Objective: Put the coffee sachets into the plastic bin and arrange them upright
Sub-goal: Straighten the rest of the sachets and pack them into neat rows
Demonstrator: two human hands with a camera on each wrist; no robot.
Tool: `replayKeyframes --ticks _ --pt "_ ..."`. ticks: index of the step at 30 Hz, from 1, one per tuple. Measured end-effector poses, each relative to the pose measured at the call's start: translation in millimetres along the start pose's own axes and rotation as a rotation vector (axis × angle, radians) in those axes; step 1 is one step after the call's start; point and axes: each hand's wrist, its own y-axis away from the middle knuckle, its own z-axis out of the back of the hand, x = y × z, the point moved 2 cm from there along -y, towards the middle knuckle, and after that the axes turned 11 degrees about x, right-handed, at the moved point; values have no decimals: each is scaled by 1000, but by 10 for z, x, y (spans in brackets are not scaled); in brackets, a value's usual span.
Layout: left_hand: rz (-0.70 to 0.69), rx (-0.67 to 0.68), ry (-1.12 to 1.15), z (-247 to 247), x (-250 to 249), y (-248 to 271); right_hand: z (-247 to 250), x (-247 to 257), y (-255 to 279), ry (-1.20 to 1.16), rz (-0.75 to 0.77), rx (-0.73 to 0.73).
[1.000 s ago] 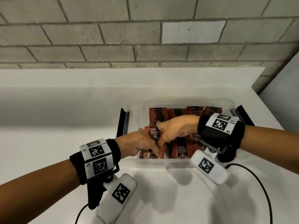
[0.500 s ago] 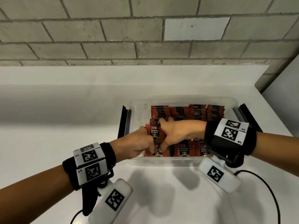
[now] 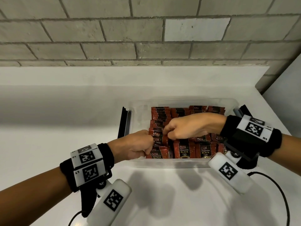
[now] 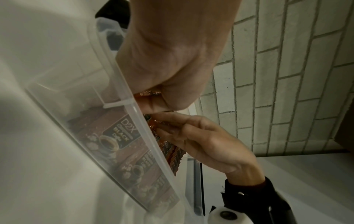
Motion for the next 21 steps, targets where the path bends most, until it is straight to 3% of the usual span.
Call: replayKeyframes --ticks 5,15,21 --pt "19 -154 65 0 -84 13 186 -29 -5 -176 56 -115" --pt "-151 -119 86 -83 -357 10 319 -148 -98 -674 134 -125" --pt "-177 -139 91 -81 -366 14 408 -136 -109 -782 211 -130"
